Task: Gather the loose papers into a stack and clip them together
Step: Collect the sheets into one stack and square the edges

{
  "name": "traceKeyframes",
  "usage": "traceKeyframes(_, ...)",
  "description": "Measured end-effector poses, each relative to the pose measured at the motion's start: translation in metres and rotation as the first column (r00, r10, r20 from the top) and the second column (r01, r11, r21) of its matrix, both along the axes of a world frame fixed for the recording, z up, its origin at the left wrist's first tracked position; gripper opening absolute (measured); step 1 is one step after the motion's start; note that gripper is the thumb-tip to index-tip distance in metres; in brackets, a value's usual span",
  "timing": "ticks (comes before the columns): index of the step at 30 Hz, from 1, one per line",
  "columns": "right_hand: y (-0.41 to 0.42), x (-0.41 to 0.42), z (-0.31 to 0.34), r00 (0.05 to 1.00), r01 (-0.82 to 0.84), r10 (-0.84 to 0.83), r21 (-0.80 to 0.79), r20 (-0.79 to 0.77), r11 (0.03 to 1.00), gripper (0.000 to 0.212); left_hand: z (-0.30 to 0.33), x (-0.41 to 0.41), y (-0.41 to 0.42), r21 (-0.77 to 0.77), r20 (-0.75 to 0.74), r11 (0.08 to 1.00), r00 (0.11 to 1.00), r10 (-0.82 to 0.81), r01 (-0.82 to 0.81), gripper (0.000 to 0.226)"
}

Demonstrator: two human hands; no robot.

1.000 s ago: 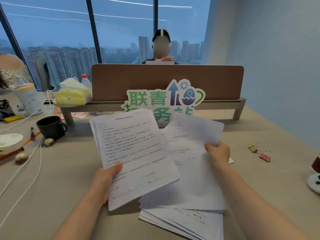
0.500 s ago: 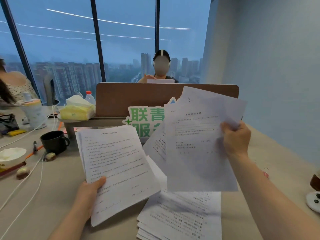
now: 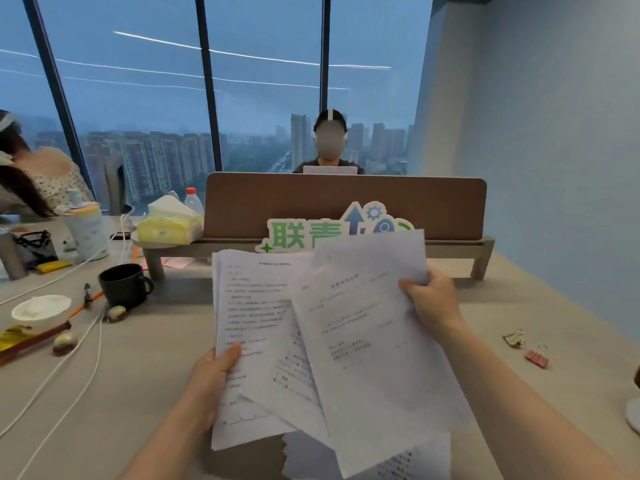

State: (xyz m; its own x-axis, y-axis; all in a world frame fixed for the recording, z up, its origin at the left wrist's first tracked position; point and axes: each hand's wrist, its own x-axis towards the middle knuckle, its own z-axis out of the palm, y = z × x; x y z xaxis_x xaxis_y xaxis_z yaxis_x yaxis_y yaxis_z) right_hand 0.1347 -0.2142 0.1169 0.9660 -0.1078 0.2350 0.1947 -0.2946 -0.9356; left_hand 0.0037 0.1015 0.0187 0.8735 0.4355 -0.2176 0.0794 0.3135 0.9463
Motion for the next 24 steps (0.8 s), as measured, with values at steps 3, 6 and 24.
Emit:
traceKeyframes(3, 0.012, -0.001, -0.023, 0.998, -0.005, 0.001, -0.063, -0.060, 0.998, 0.017, 0.001, -0.003, -0.008, 0.031, 0.004, 0.998, 0.999, -0.050, 0.050, 0.012)
traceKeyframes(6, 0.024, -0.006, -0.043, 0.989, -0.025, 0.006, -0.125, -0.148, 0.992, 0.017, -0.002, -0.009, -0.015, 0.072, -0.019, 0.994, 0.996, -0.087, 0.088, 0.012)
traceKeyframes(24, 0.052, -0.013, -0.083, 0.753, 0.021, 0.208, 0.339, -0.624, 0.941, 0.028, -0.009, -0.016, -0.019, 0.141, -0.060, 0.963, 0.973, -0.221, 0.228, 0.022)
